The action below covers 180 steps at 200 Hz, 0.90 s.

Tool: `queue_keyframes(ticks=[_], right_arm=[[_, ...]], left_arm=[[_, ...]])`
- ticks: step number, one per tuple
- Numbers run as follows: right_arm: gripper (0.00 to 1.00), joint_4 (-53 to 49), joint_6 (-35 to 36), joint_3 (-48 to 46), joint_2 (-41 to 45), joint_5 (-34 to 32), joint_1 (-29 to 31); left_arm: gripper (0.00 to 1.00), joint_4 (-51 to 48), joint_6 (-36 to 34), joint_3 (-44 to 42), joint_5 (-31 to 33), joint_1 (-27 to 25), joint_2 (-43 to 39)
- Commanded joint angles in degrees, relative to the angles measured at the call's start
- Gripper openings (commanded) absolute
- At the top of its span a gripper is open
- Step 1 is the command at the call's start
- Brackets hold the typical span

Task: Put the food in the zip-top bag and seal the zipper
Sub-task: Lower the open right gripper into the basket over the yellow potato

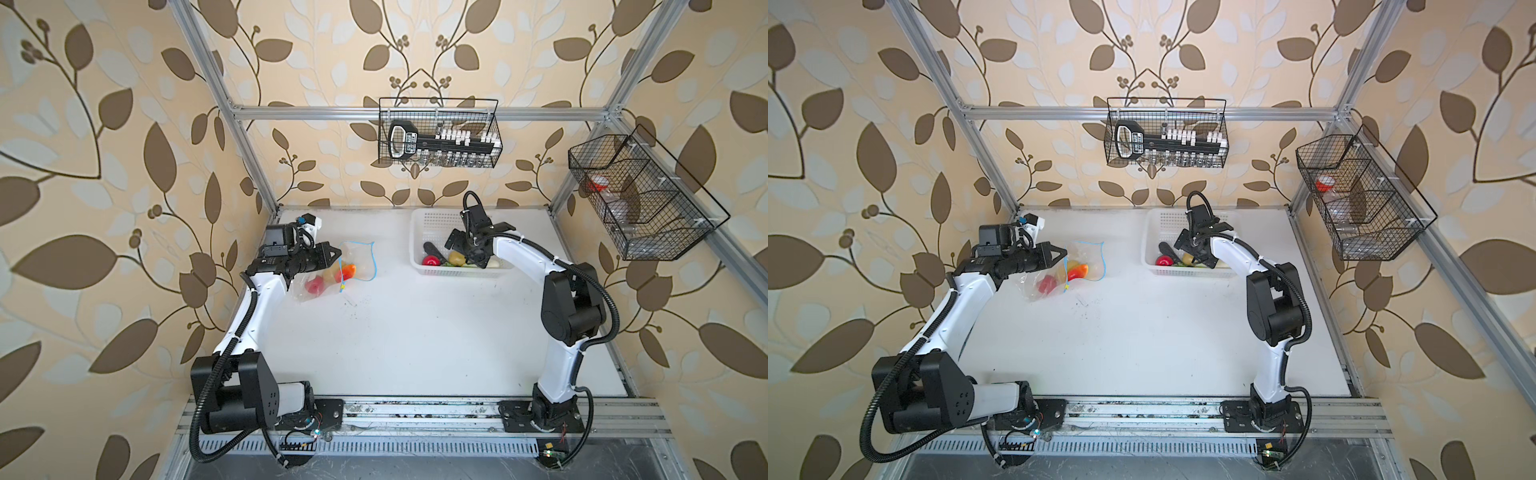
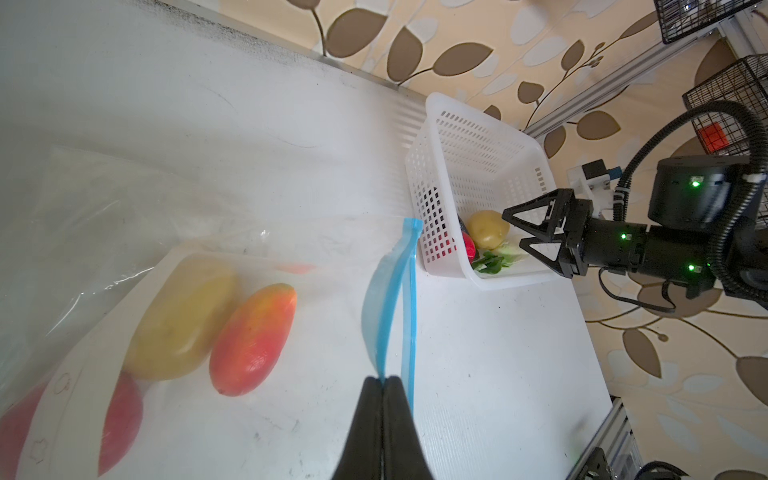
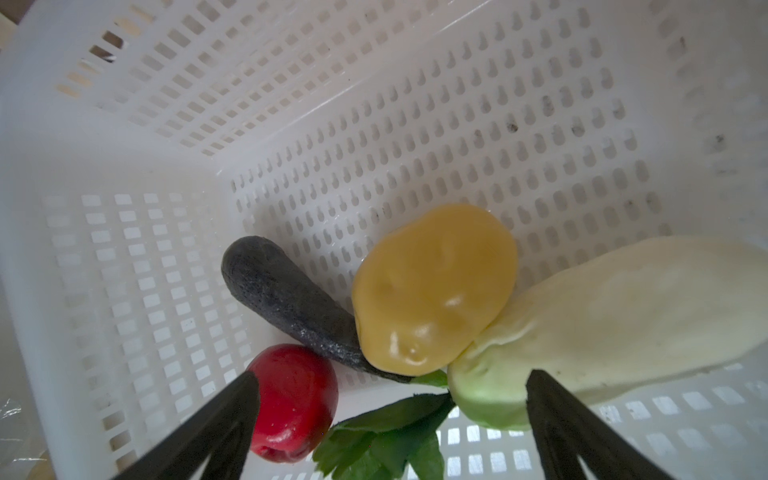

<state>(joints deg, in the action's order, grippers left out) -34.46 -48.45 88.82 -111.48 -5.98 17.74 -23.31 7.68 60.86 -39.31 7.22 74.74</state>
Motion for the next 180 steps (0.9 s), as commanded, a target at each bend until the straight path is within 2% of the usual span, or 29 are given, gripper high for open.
queue_keyframes(ticks=[1, 94, 180], right_arm=[[1.00, -0.44, -1.33, 1.89, -1.44, -0.74, -0.57], [1.00, -0.15, -1.82, 5.34, -5.14, 0.17, -1.91], [0.99, 5.37, -3.20, 4.84, -8.36, 3.19, -3.32]], left_arm=[[0.00, 1.52, -0.30, 0.27, -2.33, 0.48, 0.00], [0.00, 1.22, -0.82, 0.30, -2.50, 0.46, 0.70], [0.00, 0.65, -1.17, 0.84, -2.36, 0.50, 2.91]])
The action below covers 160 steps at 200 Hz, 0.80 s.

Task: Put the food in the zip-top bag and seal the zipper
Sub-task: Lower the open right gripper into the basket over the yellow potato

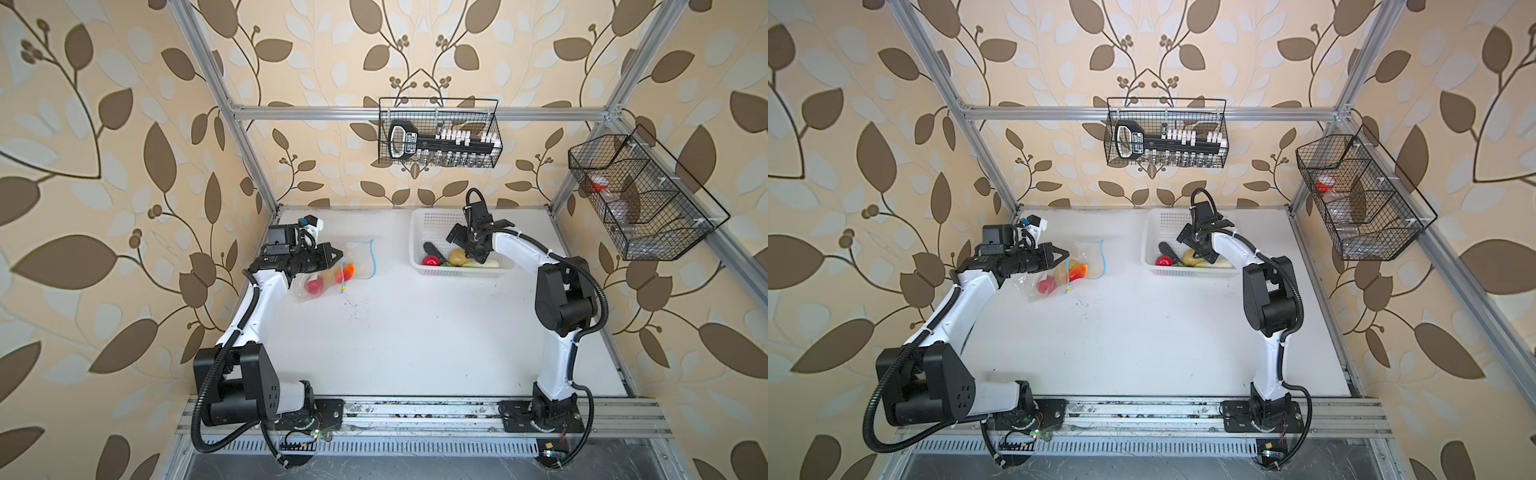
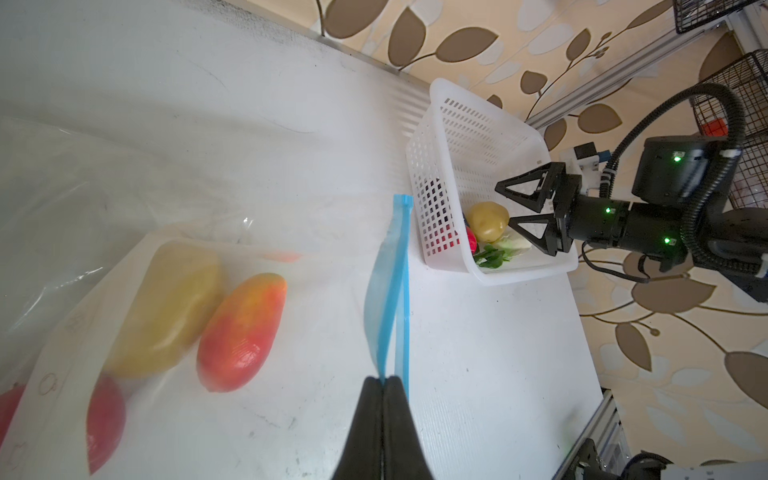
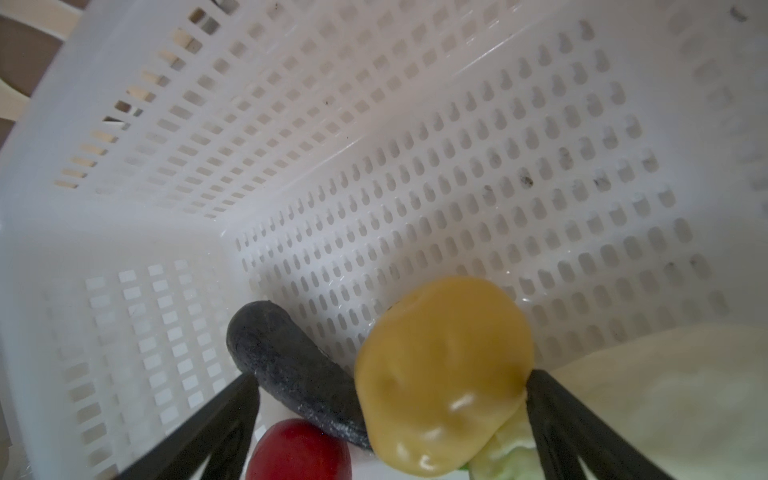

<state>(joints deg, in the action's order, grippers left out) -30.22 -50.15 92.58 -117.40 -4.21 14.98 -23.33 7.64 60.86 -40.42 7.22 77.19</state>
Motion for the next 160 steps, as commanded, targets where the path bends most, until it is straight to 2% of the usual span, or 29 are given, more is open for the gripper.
queue_keyframes(ticks=[1, 64, 160], right_arm=[[0.99, 1.17, -1.51, 1.06, -2.50, 1.41, -0.61], [0.97, 2.87, -2.41, 1.72, -5.83, 1.66, -1.34], [0.85, 5.78, -3.74, 3.33, -10.39, 3.26, -2.12]], left_arm=[[0.00, 0.62, -1.13, 0.84, -1.24, 0.50, 0.48], [0.00, -0.37, -1.97, 1.52, -1.07, 0.51, 1.03], [0.00, -1.02, -1.48, 2.36, -1.07, 0.50, 1.59]])
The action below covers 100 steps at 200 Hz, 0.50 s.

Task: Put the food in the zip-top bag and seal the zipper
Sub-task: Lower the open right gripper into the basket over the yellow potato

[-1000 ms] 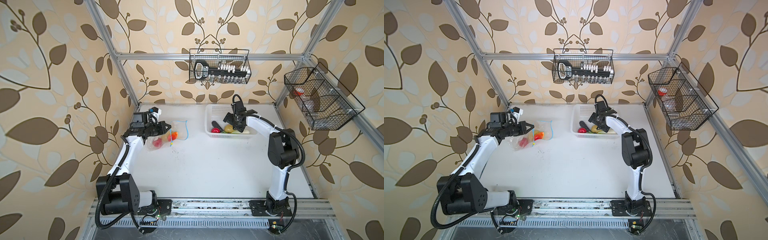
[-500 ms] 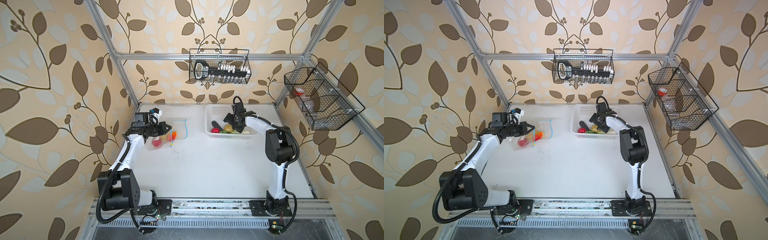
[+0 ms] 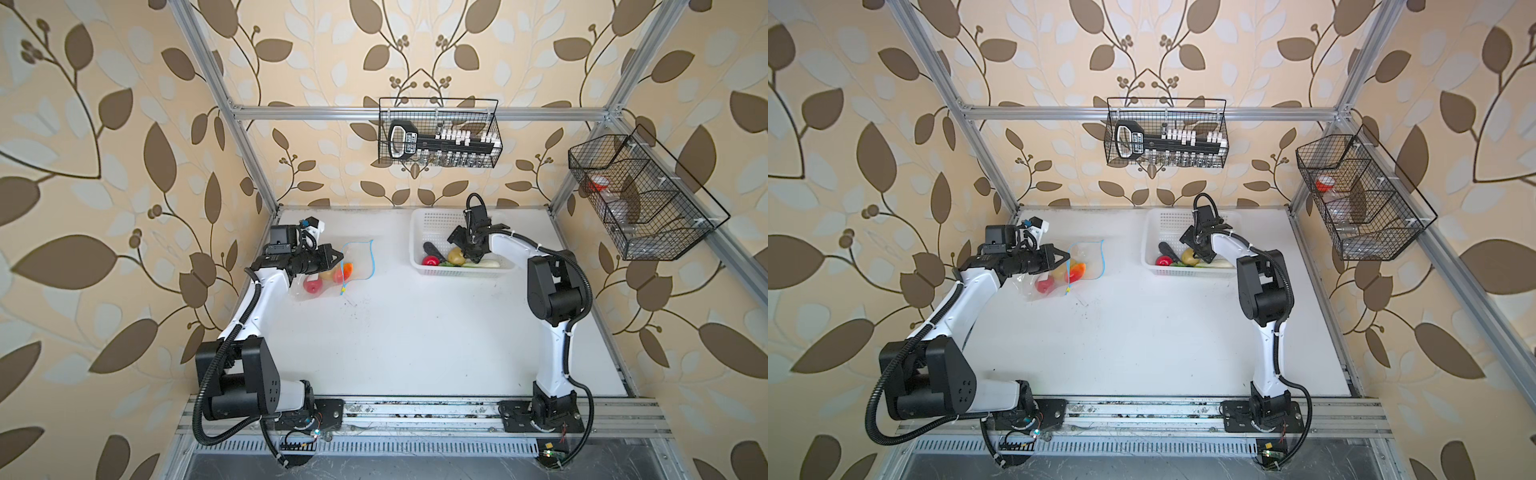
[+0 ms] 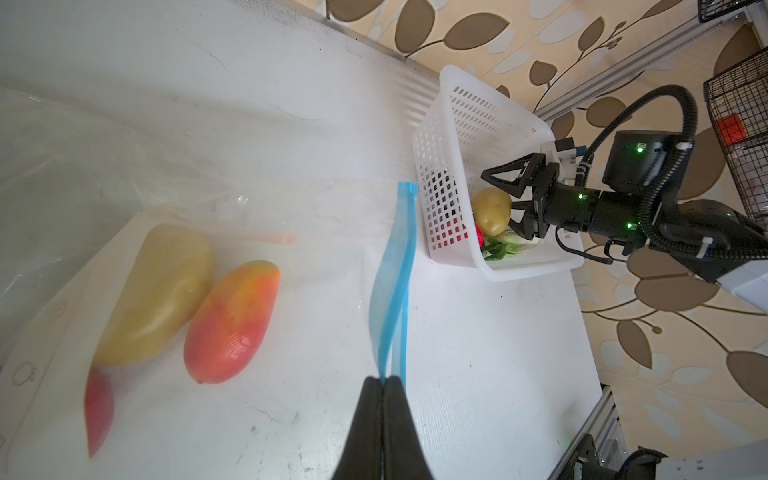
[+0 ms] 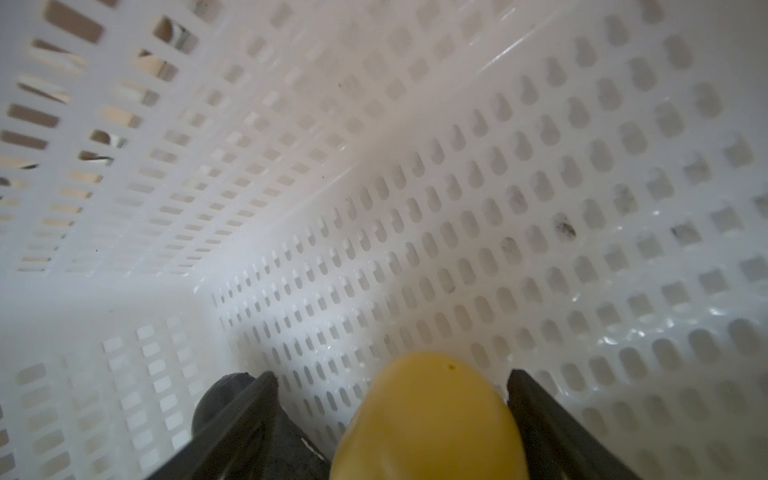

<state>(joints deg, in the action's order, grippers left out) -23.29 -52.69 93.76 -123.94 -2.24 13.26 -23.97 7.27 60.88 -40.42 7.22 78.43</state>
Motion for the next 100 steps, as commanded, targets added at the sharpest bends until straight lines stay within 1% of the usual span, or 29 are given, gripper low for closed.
queue_keyframes(ticks=[1, 10, 41, 53, 67, 82, 100], right_arm=[[0.85, -1.14, -1.20, 2.18, -3.94, 1.32, -0.37], [0.84, -1.41, -1.29, 2.40, -4.58, 1.36, -0.50], [0.63, 0.88, -1.54, 1.05, -4.78, 2.10, -0.69], [0.61, 1.42, -2.01, 0.49, -4.65, 2.23, -0.68], [0.51, 2.27, -2.24, -0.09, -4.32, 2.62, -0.79], [0.47, 3.04, -2.29, -0.63, -3.86, 2.92, -0.73], [0.47, 3.81, -2.58, -1.15, -3.35, 3.49, -0.93]], left_arm=[[0.00, -0.47, -1.11, 2.37, -1.06, 0.46, 0.33], [0.00, -0.91, -1.25, 2.72, -0.98, 0.51, 0.45], [0.00, -2.08, -1.29, 3.43, -1.10, 0.50, 1.52], [0.00, -2.22, -1.12, 3.54, -1.32, 0.48, 2.10], [0.00, -2.39, -0.94, 3.88, -1.60, 0.51, 2.49], [0.00, -2.41, -1.15, 3.90, -1.35, 0.51, 2.60], [0.00, -2.47, -1.64, 3.55, -0.67, 0.60, 2.47]])
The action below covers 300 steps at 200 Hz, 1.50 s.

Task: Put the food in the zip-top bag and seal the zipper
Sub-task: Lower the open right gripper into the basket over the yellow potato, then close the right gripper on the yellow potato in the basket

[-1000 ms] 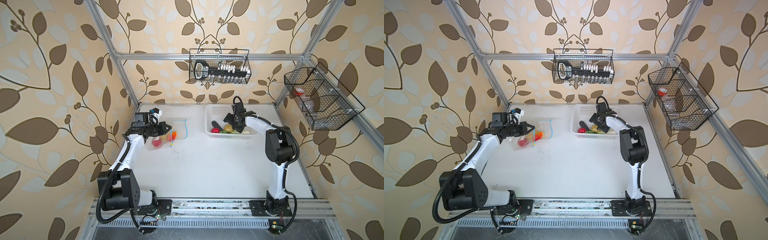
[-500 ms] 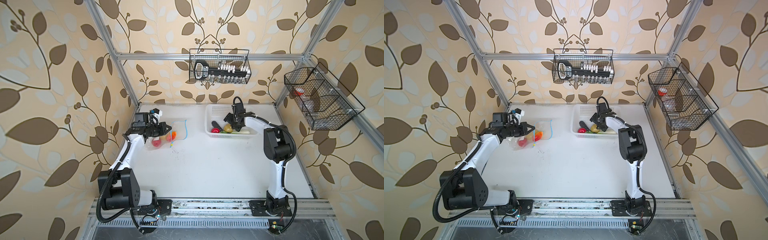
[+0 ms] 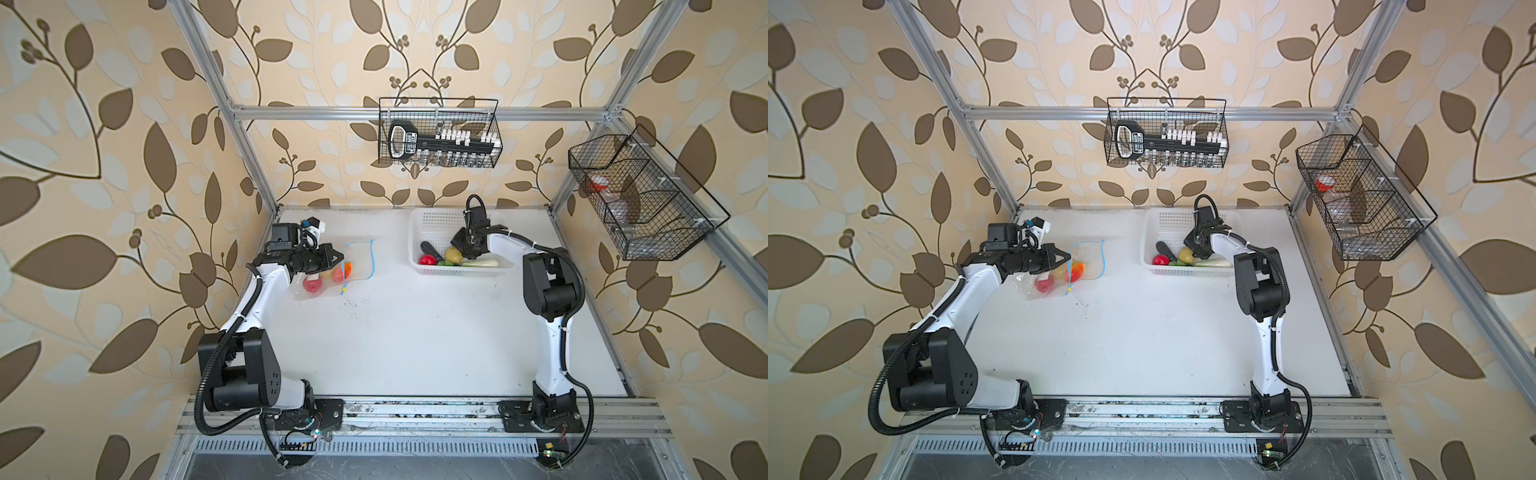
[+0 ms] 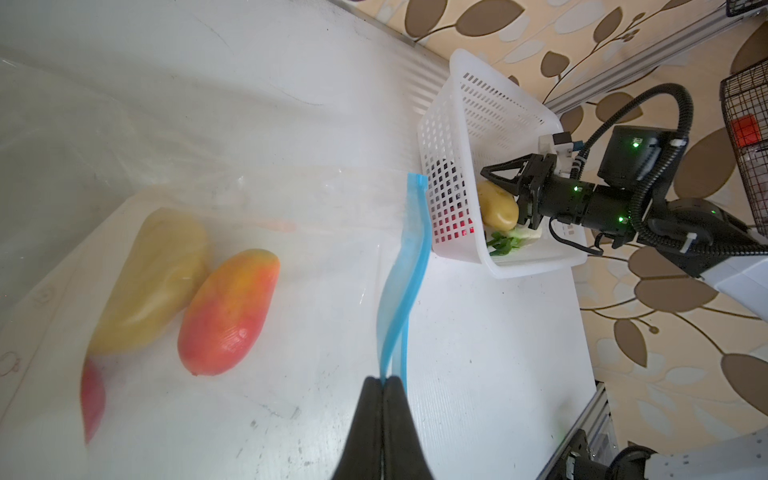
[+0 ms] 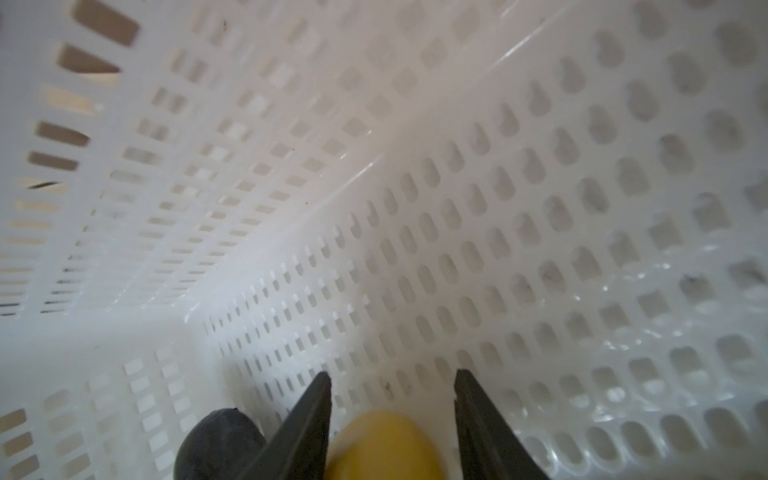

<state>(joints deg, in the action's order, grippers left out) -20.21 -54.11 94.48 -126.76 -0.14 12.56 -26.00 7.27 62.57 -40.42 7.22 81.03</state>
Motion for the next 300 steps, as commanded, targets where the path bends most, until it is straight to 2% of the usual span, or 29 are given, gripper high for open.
queue_keyframes(ticks=[1, 57, 73, 122, 171, 199, 237, 264, 278, 300], right_arm=[[0.47, 0.80, -1.17, -1.90, -0.52, 1.47, -0.24], [0.47, 5.60, -3.99, -5.65, 2.33, 5.20, -1.06], [0.56, 5.06, -3.86, -5.73, 3.04, 5.50, -1.15], [0.59, 3.67, -1.44, -8.26, 6.42, 5.25, -0.74], [0.72, 0.24, 2.00, -7.91, 6.78, 4.62, 0.20], [0.76, -1.50, 4.06, -6.58, 6.62, 4.22, 0.54], [0.90, -3.02, 7.70, -5.42, 7.29, 2.19, 1.50], [0.92, -3.74, 9.46, -4.88, 7.73, 1.59, 1.84], [1.00, -4.57, 10.10, -4.40, 8.17, 0.91, 1.94], [1.00, -4.25, 13.06, -4.47, 10.28, -1.32, 2.97]], left_arm=[[0.00, -0.44, -1.64, 1.86, -0.64, 0.60, -0.15], [0.00, 0.79, -0.63, 1.17, -0.98, 0.66, -0.75], [0.00, 1.28, -0.52, 0.73, -0.89, 0.67, -1.14], [0.00, 1.89, -0.98, 0.10, -0.14, 0.69, -2.02], [0.00, 2.17, -0.85, -0.06, -0.53, 0.68, -1.99], [0.00, 2.20, -0.76, -0.07, -0.80, 0.67, -1.95], [0.00, 2.20, -0.66, 0.03, -1.03, 0.69, -2.06], [0.00, 2.09, -0.63, 0.10, -1.06, 0.69, -2.19], [0.00, 2.15, -0.67, 0.11, -1.06, 0.65, -2.13], [0.00, 2.15, -0.61, 0.11, -1.10, 0.69, -2.05]])
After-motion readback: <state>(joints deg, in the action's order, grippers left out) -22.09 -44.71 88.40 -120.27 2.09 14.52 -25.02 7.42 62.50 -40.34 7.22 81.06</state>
